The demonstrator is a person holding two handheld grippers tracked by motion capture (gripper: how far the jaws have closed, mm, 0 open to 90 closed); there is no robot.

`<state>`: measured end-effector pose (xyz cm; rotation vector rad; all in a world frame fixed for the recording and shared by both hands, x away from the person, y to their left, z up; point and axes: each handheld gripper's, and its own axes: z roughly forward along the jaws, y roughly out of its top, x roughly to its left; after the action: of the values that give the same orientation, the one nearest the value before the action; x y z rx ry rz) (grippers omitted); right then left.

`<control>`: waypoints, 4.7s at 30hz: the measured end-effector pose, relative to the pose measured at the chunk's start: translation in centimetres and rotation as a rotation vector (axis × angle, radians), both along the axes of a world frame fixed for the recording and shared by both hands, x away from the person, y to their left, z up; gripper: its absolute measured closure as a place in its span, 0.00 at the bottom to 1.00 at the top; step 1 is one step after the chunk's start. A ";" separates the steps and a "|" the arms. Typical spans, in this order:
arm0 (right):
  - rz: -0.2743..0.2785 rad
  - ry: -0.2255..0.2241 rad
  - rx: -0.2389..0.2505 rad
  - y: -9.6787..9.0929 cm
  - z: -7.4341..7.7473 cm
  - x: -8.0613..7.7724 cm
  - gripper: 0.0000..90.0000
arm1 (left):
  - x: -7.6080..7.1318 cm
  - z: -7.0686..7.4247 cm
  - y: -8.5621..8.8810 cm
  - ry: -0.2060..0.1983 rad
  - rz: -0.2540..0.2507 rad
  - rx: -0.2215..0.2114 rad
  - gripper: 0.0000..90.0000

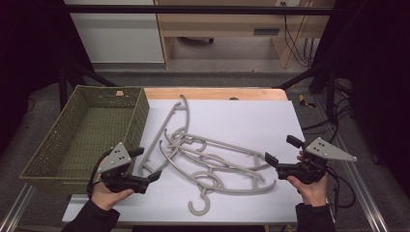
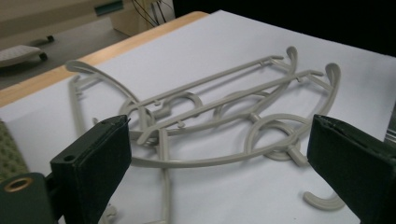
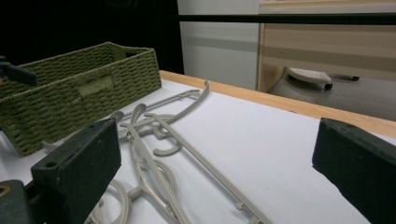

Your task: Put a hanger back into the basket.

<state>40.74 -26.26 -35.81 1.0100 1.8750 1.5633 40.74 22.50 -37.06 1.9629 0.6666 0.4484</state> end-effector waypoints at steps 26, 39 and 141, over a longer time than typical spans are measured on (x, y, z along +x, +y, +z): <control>0.002 0.012 -0.024 0.4 -0.2 0.1 0.01 | 4.6 -5.9 -8.6 0.168 -0.202 0.347 0.16; 0.005 0.026 -0.026 0.5 -0.3 0.1 0.02 | 6.2 -8.4 -9.8 0.203 -0.244 0.410 0.34; 0.013 0.014 -0.002 -0.4 0.1 -0.2 0.02 | 0.5 -4.8 -11.8 0.199 -0.469 0.464 0.90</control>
<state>40.57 -26.65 -35.75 1.0124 1.8956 1.5650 41.27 10.69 -41.84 2.5383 0.2089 0.1200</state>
